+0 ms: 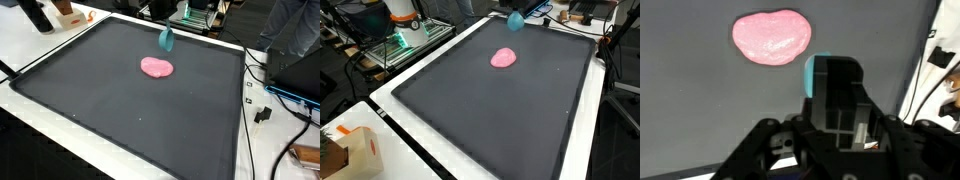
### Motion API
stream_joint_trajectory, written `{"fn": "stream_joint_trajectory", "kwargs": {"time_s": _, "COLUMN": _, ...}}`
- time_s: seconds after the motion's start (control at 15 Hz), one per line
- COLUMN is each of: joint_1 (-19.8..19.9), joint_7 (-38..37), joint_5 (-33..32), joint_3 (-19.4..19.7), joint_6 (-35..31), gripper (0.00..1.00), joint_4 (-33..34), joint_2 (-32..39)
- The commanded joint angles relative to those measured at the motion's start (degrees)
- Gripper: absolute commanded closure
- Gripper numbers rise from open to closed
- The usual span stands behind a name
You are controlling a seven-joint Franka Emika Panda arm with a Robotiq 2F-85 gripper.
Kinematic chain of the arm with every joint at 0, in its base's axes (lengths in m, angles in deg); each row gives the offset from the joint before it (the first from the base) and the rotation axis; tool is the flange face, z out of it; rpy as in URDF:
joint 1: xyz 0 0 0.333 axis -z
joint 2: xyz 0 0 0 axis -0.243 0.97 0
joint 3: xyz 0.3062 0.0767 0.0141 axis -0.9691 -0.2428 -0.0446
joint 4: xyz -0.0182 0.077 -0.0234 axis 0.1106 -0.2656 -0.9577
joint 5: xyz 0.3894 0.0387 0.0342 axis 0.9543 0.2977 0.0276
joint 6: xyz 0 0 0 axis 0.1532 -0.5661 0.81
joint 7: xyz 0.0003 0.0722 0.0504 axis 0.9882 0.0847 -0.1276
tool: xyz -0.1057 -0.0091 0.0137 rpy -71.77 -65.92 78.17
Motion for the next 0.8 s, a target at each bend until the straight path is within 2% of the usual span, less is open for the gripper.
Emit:
{"fn": "stream_joint_trajectory", "kwargs": {"time_s": 0.0, "joint_1": -4.7, "joint_7": 16.0, "joint_5": 15.6, "joint_3": 7.6, "joint_6": 1.2, "gripper": 0.74, "joint_4": -0.6, "joint_2": 1.4}}
{"fn": "stream_joint_trajectory", "kwargs": {"time_s": 0.13, "joint_1": -5.1, "joint_7": 25.5, "joint_5": 24.6, "joint_3": 10.5, "joint_6": 4.2, "gripper": 0.74, "joint_4": -0.5, "joint_2": 2.5}}
{"fn": "stream_joint_trajectory", "kwargs": {"time_s": 0.2, "joint_1": -3.9, "joint_7": 30.2, "joint_5": 28.3, "joint_3": 11.2, "joint_6": 5.8, "gripper": 0.74, "joint_4": -0.6, "joint_2": 3.4}}
{"fn": "stream_joint_trajectory", "kwargs": {"time_s": 0.27, "joint_1": 0.6, "joint_7": 34.0, "joint_5": 31.5, "joint_3": 8.6, "joint_6": 8.1, "gripper": 0.74, "joint_4": -0.5, "joint_2": 4.4}}
{"fn": "stream_joint_trajectory", "kwargs": {"time_s": 0.33, "joint_1": 2.1, "joint_7": 37.1, "joint_5": 33.7, "joint_3": 8.9, "joint_6": 10.5, "gripper": 0.74, "joint_4": -0.4, "joint_2": 5.2}}
{"fn": "stream_joint_trajectory", "kwargs": {"time_s": 0.53, "joint_1": 7.1, "joint_7": 41.4, "joint_5": 35.4, "joint_3": 8.3, "joint_6": 15.0, "gripper": 0.74, "joint_4": -0.3, "joint_2": 8.7}}
{"fn": "stream_joint_trajectory", "kwargs": {"time_s": 0.73, "joint_1": 10.7, "joint_7": 42.9, "joint_5": 36.1, "joint_3": 7.8, "joint_6": 16.1, "gripper": 0.74, "joint_4": 0.0, "joint_2": 12.3}}
